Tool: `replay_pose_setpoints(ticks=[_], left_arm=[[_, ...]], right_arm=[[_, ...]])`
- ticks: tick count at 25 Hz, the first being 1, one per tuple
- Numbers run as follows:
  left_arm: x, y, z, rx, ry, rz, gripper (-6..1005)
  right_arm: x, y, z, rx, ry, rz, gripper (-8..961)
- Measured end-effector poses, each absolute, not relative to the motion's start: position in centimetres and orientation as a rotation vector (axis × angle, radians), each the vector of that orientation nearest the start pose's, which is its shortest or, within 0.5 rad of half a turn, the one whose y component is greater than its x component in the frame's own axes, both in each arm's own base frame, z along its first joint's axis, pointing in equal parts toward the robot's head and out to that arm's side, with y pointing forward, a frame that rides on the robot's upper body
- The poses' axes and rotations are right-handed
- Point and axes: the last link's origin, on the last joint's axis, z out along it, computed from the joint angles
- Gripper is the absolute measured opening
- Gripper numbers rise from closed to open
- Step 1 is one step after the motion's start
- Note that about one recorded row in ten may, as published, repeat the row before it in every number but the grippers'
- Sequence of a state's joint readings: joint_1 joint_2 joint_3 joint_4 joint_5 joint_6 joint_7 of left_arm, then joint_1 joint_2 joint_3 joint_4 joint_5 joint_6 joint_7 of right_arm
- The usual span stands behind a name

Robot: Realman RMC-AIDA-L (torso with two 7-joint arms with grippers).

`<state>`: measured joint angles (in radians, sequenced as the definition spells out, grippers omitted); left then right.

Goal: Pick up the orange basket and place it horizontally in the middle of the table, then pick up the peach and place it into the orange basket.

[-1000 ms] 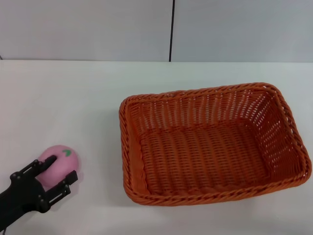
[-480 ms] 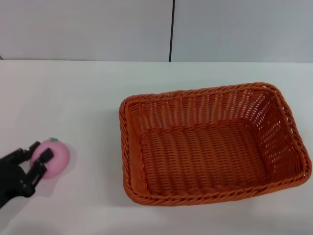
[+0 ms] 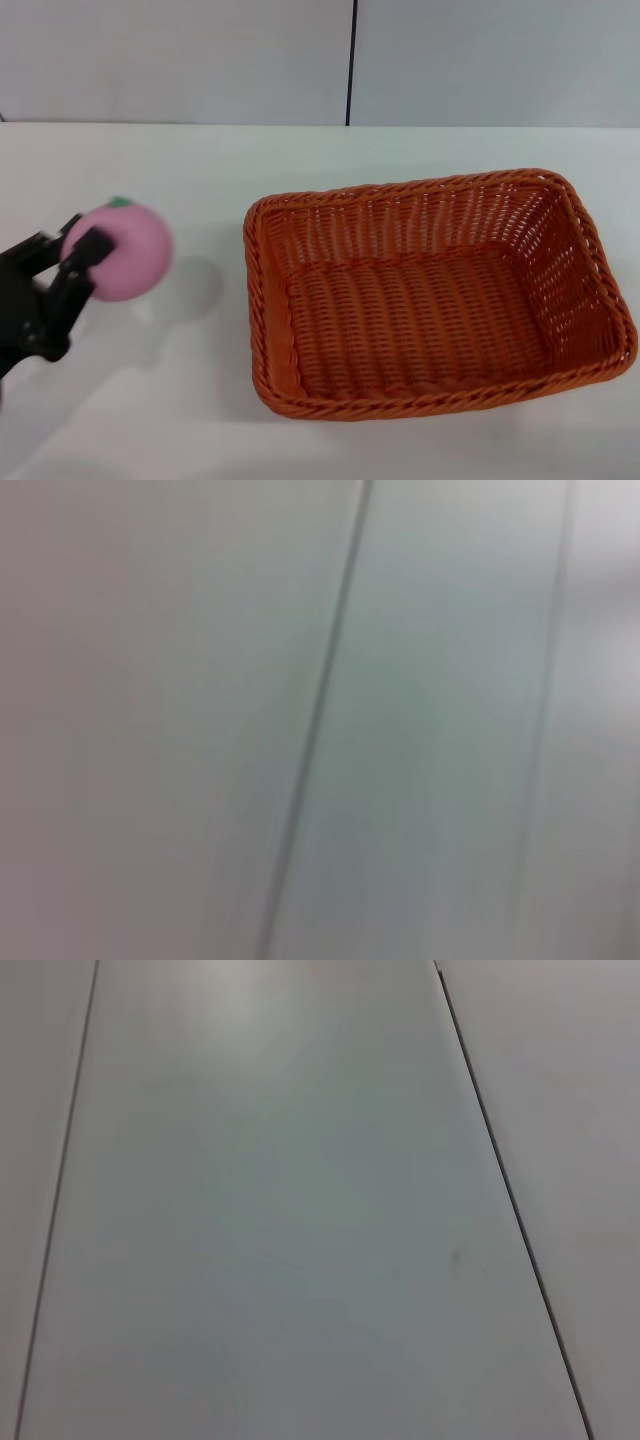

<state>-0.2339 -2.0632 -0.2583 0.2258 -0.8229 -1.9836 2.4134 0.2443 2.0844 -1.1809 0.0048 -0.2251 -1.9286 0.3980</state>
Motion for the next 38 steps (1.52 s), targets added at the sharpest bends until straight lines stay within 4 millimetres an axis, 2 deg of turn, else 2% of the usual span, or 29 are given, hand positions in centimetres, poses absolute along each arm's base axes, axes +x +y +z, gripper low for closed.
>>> replay_pose_setpoints(ticks=[1,3,7,12,13,14,17,23,33,38], left_arm=[[-31.5,19.2,1.0,-2.087,-0.486,-1.346,180],[-30.9,19.5,0.6,-2.098,-0.487,-1.380,171],[-28.8,20.8,-1.9,-2.175,-0.520,-1.448,153],[-26.1,21.9,-6.1,-2.296,-0.474,-1.391,104],[-26.1,21.9,-6.1,-2.296,-0.474,-1.391,96],[-25.1,21.9,-7.5,-2.316,-0.413,-1.362,88],[-24.6,21.9,-8.4,-2.317,-0.394,-1.336,66],[-24.5,22.2,-9.2,-2.306,-0.455,-1.300,137],[-24.7,22.0,-9.4,-2.326,-0.463,-1.282,579],[-24.9,21.7,-9.3,-2.319,-0.477,-1.290,717]], right_arm=[[33.1,22.0,5.5,-1.325,0.262,1.145,571],[33.1,22.1,5.5,-1.322,0.269,1.146,571],[33.2,22.1,5.6,-1.308,0.276,1.147,571],[34.3,21.7,6.3,-1.223,0.349,1.162,570],[34.6,21.6,6.5,-1.200,0.370,1.162,570],[35.0,21.6,6.6,-1.180,0.389,1.163,570],[35.9,21.3,7.0,-1.125,0.446,1.161,570],[36.6,21.3,7.0,-1.107,0.503,1.149,570],[36.9,21.7,7.1,-1.109,0.514,1.139,570],[37.1,21.6,7.1,-1.101,0.523,1.125,570]])
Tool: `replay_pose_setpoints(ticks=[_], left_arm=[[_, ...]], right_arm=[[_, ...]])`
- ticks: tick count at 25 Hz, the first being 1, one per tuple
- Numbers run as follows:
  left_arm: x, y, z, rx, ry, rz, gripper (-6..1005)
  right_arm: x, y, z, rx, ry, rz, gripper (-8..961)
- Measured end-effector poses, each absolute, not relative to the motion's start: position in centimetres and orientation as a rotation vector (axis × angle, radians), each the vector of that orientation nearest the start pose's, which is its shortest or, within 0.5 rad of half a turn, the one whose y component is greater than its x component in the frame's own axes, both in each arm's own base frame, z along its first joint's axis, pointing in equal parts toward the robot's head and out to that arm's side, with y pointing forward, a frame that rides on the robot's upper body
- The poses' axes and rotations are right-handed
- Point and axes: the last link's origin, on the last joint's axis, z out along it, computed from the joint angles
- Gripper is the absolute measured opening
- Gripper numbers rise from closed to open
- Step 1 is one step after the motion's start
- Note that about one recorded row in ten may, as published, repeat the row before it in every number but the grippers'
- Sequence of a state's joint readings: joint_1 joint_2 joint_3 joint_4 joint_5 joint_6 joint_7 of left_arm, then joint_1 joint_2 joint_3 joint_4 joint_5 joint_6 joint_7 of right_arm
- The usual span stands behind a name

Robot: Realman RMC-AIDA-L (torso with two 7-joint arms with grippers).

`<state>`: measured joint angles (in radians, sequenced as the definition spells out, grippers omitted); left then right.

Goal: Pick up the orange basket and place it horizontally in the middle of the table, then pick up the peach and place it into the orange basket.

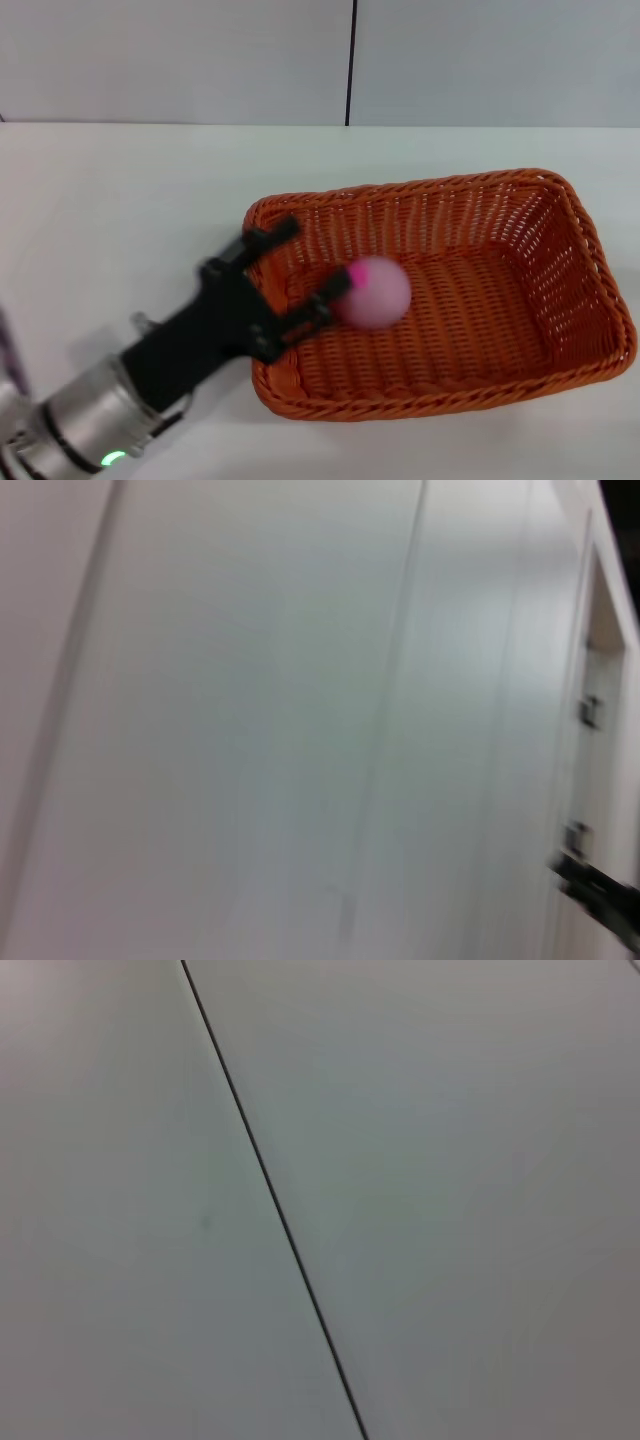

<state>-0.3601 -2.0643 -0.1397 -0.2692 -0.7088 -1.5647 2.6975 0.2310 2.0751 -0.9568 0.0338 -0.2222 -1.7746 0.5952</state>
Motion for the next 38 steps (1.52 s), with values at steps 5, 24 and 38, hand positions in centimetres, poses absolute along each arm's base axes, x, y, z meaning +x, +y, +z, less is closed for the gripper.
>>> replay_pose_setpoints(ticks=[5,24,38], left_arm=[[-27.1,21.2,-6.6,-2.125,-0.495,-1.297,827],[-37.3,17.2,2.0,-1.473,-0.591,-0.949,827],[-38.4,17.2,2.4,-1.414,-0.628,-0.905,827]], right_arm=[[37.7,21.6,7.3,-1.073,0.545,1.098,569],[37.4,24.6,7.3,-1.126,0.526,1.018,571],[36.4,26.4,6.3,-1.177,0.533,1.022,571]])
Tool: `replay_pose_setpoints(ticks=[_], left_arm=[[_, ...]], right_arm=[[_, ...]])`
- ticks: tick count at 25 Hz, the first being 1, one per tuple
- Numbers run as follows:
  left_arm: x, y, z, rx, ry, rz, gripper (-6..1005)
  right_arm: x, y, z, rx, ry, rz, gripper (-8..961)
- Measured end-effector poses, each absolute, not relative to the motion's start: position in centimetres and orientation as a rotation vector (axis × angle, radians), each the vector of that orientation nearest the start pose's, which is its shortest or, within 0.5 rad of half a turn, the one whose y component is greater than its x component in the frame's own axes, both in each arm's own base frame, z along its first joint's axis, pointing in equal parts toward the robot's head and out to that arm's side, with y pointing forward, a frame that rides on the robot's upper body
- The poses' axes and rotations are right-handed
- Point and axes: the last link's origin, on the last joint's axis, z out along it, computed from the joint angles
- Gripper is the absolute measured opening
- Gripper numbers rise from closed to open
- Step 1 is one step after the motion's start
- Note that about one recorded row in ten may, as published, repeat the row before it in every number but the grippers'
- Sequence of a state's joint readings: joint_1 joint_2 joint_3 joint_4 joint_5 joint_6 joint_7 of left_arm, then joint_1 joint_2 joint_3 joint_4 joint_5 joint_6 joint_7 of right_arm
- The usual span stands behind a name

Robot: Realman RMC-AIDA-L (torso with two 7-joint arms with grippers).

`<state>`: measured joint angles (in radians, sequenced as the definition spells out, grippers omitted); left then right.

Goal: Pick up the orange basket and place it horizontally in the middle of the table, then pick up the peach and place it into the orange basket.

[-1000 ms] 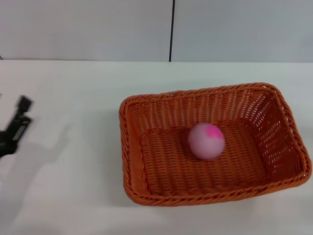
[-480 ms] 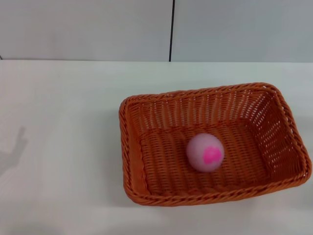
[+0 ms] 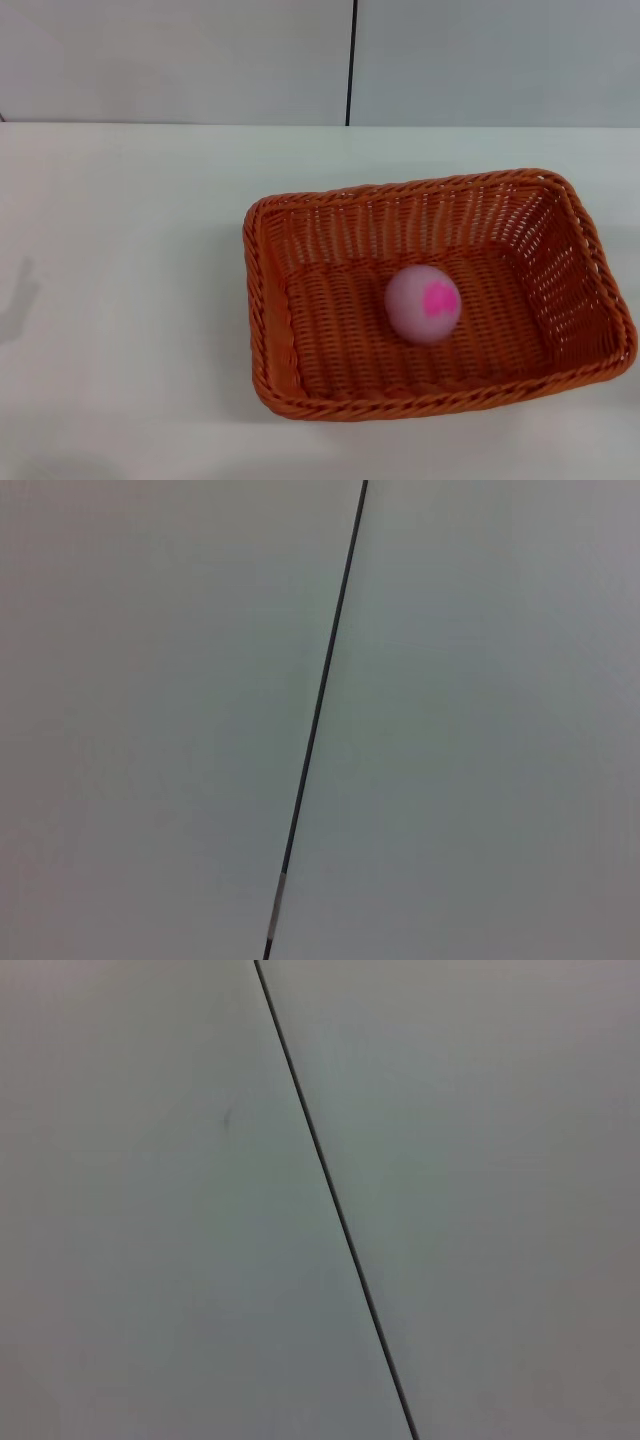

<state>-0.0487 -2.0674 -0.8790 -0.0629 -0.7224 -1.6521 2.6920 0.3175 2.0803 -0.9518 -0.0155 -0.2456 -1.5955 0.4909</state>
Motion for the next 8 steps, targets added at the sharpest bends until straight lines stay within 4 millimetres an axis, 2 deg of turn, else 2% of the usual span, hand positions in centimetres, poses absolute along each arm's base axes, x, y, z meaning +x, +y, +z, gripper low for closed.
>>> replay_pose_setpoints(ticks=[8], left_arm=[[-38.58,17.27,2.73,-1.386,-0.629,-0.899,827]], right_arm=[[36.37,27.04,6.20,-1.186,0.549,1.015,571]])
